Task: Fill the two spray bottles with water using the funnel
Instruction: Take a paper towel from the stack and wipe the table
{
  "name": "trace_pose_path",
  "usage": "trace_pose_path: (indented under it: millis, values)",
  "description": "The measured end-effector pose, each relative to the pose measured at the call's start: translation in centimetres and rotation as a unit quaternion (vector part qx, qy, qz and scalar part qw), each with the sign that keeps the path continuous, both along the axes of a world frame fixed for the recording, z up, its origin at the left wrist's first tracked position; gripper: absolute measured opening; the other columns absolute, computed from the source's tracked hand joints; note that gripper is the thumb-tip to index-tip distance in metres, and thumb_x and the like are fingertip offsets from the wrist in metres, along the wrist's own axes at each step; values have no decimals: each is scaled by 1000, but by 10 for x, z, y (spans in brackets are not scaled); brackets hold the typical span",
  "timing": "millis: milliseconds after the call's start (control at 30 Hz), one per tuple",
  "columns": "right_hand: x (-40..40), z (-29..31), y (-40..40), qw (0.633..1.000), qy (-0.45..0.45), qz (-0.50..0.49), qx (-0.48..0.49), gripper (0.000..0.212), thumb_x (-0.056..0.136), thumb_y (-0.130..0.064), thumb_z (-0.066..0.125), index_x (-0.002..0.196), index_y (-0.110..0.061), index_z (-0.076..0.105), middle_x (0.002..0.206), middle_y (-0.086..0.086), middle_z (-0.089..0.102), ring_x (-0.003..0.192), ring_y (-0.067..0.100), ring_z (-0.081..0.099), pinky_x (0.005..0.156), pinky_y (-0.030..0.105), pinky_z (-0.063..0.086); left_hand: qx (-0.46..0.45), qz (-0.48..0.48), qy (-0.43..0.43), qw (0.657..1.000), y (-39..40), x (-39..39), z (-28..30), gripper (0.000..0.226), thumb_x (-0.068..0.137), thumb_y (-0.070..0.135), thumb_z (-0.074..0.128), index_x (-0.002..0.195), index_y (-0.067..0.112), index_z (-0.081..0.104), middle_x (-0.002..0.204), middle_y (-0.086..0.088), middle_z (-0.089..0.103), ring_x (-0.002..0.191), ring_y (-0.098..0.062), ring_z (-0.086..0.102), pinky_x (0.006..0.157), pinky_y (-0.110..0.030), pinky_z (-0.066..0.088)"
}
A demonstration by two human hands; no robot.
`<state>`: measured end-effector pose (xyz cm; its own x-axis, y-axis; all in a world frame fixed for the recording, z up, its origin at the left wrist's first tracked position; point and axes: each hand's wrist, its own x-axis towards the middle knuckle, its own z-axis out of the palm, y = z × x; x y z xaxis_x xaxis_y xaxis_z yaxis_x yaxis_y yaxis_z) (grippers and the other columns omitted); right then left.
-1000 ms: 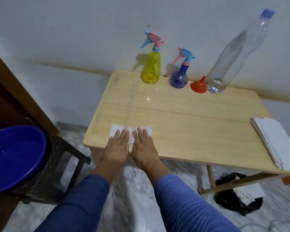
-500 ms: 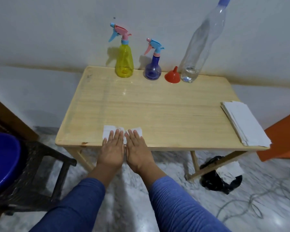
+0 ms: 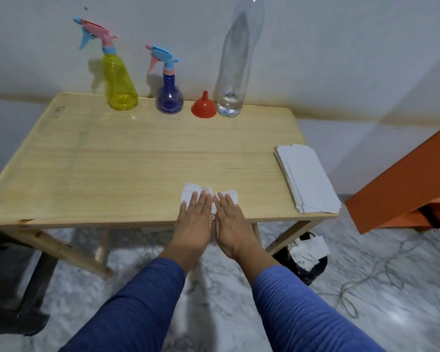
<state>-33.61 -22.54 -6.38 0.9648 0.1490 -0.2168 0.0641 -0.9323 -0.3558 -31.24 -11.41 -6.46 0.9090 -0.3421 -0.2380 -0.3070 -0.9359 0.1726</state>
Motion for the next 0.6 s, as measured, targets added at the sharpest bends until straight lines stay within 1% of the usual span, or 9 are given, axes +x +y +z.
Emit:
trace_pose_path:
  millis: [167,267,367,433,467,500,533,567,600]
  values:
    - [3,-4,-43,1000,-15,27,-4,53,102,-18,23,150,-10,3,160,4,-3,148,18,-8,120,32,-3,20,15,-5,1000,-40,2,-2,52,103,22,14,148,12,-10,157,-3,-15,144,-21,-14,118,-38,-3]
    - [4,-4,-55,999,-31,30,29,53,100,-11,27,150,-11,11,160,4,6,148,19,-2,119,31,1,27,18,-8,999,-51,2,-4,52,103,21,16,148,13,-9,157,-2,-13,145,-20,-12,117,-37,-2]
    - [7,1,-66,996,-36,-2,80,44,101,-13,34,145,-12,33,156,4,27,147,20,16,117,30,16,-2,22,-8,1000,-57,0,-2,50,103,23,17,149,14,0,158,-2,-5,146,-20,-6,118,-36,3]
    - [11,6,-73,996,-35,-15,86,33,99,-15,42,126,-6,57,144,9,46,138,24,36,109,33,33,-37,30,-10,999,-60,-3,2,47,103,24,19,149,14,15,158,-3,10,146,-21,6,116,-34,13]
    - [12,9,-75,995,-35,-24,89,27,97,-16,46,111,-4,66,131,11,58,125,26,49,100,34,41,-49,37,-13,998,-61,-3,6,44,103,25,22,145,13,28,155,-5,24,143,-22,19,111,-32,24]
    - [13,12,-78,994,-35,-37,94,23,95,-15,49,96,-3,69,112,11,65,106,26,57,89,33,45,-54,43,-25,997,-61,-4,10,40,103,27,25,135,12,43,145,-8,40,134,-23,36,100,-31,35]
    - [14,16,-80,993,-30,-54,98,21,93,-15,51,83,-5,67,94,10,64,89,24,57,78,31,44,-46,41,-40,997,-62,-3,15,36,102,30,28,120,12,54,130,-8,53,118,-23,50,84,-30,40]
    - [13,21,-82,992,-25,-71,101,21,92,-15,53,77,-6,65,85,10,63,80,22,54,72,29,43,-25,31,-60,997,-63,-4,22,34,101,33,31,106,12,58,115,-7,61,103,-23,56,72,-29,37]
    - [12,26,-84,990,-24,-88,104,21,91,-15,54,77,-6,66,83,11,65,78,22,55,70,30,42,-8,17,-82,996,-63,-3,29,34,100,35,34,99,14,60,104,-5,63,94,-23,57,67,-28,34]
